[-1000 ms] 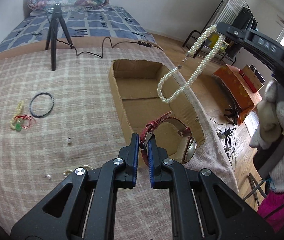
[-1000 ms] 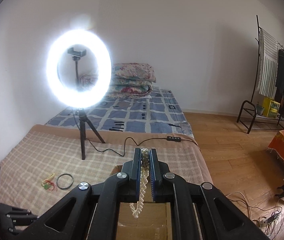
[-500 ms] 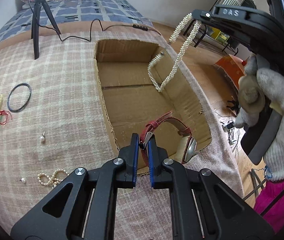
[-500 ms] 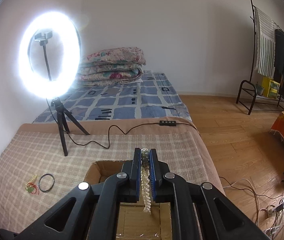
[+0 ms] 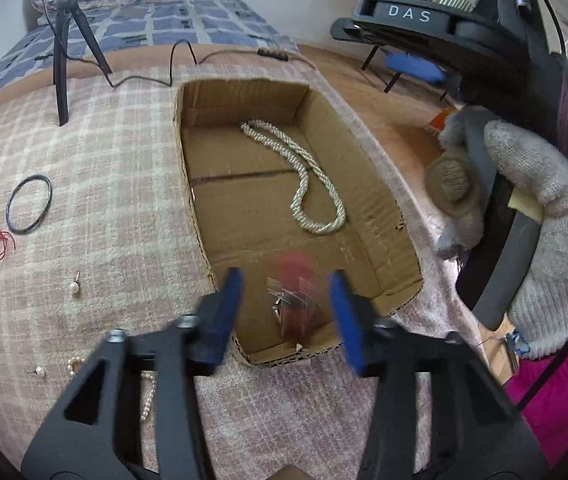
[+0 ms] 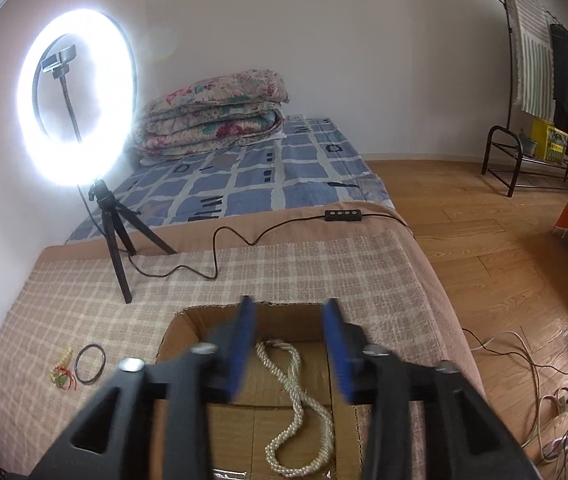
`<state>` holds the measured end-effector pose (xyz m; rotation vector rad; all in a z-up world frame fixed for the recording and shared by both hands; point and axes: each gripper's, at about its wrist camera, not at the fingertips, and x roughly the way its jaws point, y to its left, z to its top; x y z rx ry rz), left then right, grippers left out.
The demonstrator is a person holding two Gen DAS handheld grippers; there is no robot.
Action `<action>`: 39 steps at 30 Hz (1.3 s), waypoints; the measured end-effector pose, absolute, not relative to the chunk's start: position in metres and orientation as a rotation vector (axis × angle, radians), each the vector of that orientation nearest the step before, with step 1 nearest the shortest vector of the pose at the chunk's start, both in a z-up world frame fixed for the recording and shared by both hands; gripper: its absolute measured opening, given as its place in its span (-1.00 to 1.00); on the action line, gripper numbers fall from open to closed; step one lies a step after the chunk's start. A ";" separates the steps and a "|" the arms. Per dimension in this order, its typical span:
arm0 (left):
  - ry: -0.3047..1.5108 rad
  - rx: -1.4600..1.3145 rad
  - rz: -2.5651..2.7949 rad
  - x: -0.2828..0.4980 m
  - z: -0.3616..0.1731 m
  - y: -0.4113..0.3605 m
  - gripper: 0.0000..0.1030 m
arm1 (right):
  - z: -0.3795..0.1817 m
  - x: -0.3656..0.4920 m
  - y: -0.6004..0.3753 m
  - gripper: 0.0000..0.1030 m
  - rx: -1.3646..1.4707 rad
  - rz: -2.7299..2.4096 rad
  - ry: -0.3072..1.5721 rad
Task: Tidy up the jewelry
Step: 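Lower necklace into the box and open right tool while left tool releases the watch there, then withdraw both tools from the box toward the remaining jewelry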
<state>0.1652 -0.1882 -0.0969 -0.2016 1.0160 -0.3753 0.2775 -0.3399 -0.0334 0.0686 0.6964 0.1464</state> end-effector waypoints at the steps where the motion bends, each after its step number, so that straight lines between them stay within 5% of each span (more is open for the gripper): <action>1: 1.007 -0.192 -0.371 0.165 -0.095 -0.188 -0.03 | -0.031 0.277 -0.340 0.64 0.068 0.128 0.688; 2: 1.003 -0.180 -0.366 0.164 -0.094 -0.188 0.03 | -0.028 0.274 -0.340 0.91 0.061 0.095 0.671; 4: 0.997 -0.177 -0.366 0.163 -0.091 -0.187 0.15 | -0.023 0.271 -0.339 0.99 0.048 0.073 0.651; 20: 0.958 -0.133 -0.344 0.142 -0.072 -0.158 0.16 | -0.001 0.254 -0.336 0.99 0.039 0.045 0.669; 39: 0.849 -0.234 -0.202 0.110 -0.031 -0.018 0.16 | 0.018 0.190 -0.297 0.96 -0.020 0.123 0.682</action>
